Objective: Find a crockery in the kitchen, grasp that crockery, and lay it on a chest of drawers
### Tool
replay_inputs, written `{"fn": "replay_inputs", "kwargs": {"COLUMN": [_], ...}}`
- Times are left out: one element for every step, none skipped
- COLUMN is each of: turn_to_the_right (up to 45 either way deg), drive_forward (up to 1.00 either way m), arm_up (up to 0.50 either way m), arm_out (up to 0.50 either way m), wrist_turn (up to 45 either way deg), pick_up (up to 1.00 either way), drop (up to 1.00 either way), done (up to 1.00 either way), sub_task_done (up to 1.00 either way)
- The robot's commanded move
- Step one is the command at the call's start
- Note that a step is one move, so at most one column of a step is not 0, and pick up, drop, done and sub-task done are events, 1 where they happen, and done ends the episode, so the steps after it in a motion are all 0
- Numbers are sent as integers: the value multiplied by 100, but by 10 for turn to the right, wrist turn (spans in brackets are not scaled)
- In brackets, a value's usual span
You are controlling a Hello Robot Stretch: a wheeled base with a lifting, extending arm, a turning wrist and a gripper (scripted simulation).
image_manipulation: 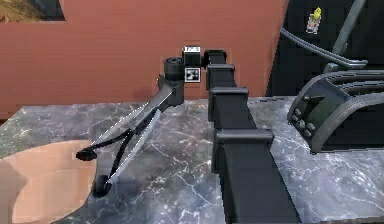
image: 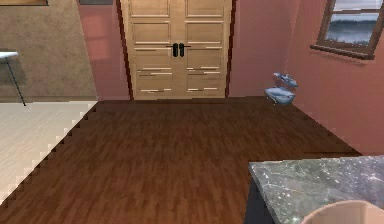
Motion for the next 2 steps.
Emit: {"fn": "replay_inputs", "kwargs": {"turn_to_the_right": [0, -450], "drive_forward": [0, 0], "arm_up": [0, 0], "arm_out": [-28, 0], "wrist_turn": [0, 0], "pick_up": [0, 0], "drop": [0, 0], "done": [0, 0], "sub_task_done": [0, 0]}}
